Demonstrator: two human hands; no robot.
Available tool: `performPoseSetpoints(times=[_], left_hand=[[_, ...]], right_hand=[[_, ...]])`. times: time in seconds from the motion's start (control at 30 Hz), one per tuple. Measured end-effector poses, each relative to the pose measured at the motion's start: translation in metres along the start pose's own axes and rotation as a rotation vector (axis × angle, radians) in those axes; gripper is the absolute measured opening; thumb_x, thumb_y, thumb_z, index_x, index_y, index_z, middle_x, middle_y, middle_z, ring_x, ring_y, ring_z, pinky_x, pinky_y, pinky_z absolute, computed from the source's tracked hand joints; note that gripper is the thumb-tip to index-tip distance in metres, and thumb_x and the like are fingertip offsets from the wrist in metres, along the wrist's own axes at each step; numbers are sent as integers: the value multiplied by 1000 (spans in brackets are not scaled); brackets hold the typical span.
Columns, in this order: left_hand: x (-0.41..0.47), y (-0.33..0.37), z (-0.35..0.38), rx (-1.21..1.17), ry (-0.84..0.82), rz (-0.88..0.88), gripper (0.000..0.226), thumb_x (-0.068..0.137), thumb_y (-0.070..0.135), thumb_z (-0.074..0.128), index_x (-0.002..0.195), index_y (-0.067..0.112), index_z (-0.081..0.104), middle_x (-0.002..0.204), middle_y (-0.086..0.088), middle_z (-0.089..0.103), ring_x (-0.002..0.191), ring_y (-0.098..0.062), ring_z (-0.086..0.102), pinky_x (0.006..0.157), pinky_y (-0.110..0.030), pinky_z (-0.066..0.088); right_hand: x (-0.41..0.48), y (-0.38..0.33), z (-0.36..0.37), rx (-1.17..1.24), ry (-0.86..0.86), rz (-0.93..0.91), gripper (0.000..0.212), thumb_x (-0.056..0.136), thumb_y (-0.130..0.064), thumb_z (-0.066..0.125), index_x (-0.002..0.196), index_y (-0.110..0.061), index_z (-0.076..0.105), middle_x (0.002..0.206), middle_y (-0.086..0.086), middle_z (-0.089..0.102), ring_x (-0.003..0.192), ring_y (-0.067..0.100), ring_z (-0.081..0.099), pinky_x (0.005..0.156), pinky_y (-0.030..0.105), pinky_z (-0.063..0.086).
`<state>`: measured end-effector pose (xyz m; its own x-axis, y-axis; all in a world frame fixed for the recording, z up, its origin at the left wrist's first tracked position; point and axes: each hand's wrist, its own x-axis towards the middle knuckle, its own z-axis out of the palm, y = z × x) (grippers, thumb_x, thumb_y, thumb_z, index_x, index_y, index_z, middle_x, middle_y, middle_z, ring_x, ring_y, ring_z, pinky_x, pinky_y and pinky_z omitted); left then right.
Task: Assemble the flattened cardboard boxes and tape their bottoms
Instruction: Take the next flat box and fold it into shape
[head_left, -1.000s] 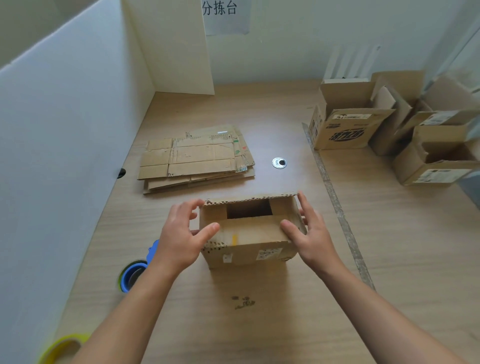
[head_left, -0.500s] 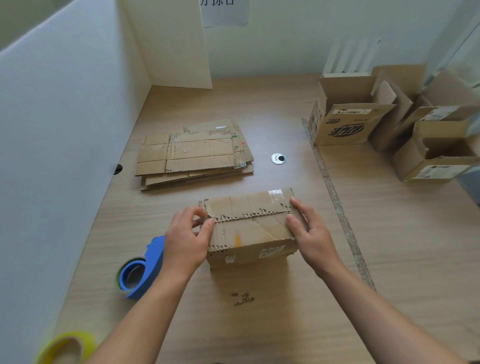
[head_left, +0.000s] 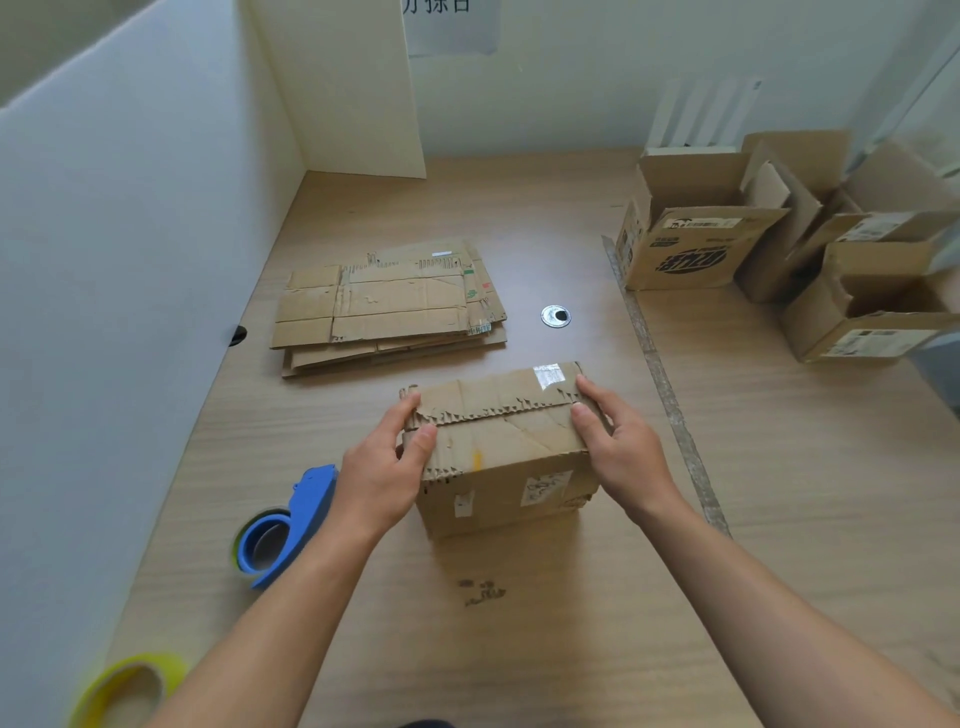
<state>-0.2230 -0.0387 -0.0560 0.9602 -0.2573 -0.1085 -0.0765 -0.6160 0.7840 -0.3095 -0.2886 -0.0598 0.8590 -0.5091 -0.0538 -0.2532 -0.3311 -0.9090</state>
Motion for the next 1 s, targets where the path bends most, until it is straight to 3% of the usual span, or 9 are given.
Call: performPoseSetpoints(times=[0.2,0.33,0.47,0.53,0.63,0.77,1.0], left_hand=[[2,2,-4,56,-28,-45,45,99,48,51,143,41,45,139,-1,57,127,-21,51,94,-29,39],[-3,-2,-5,67,16,-18,45,99,46,51,143,38,46,134,5,59,119,-18,56,90,-28,41],[-20,-6,6,-1,95,49,47,99,40,53,145,37,43,126,16,57,106,-7,57,82,-19,43],[-22,-7,10,-32,118,48,47,99,40,52,146,36,43,135,12,57,115,-11,58,93,-27,48],[-19,-5,14,-50,102,20,47,100,43,50,146,39,42,134,11,59,121,-17,56,102,-41,46],[-8,2,20,-48,84,20,46,101,42,49,146,39,42,92,34,48,100,-7,56,86,-30,41],[4,3,29,-105,82,-26,43,102,45,45,145,42,42,97,34,49,83,13,50,72,-12,38]], right_hand=[[0,-10,-5,-37,-44,41,37,99,-32,58,136,-28,59,133,-9,61,123,7,53,110,33,41],[-1,-8,0,-56,-37,26,37,99,-31,58,136,-28,59,131,-7,61,122,10,54,108,33,41],[-11,3,10,-91,11,-46,38,99,-28,59,137,-29,57,122,-8,59,112,2,50,93,9,34],[-10,6,11,-100,18,-59,38,100,-28,58,138,-30,56,121,-9,58,108,-3,47,88,0,29],[-3,6,6,-118,5,-59,39,100,-28,57,139,-28,56,126,-4,59,111,1,48,95,13,32],[5,2,-1,-163,8,-65,40,101,-27,56,140,-23,55,131,2,61,116,8,51,97,17,32],[16,-5,-4,-218,21,-42,41,102,-28,55,142,-22,54,135,5,61,126,20,52,97,18,31]])
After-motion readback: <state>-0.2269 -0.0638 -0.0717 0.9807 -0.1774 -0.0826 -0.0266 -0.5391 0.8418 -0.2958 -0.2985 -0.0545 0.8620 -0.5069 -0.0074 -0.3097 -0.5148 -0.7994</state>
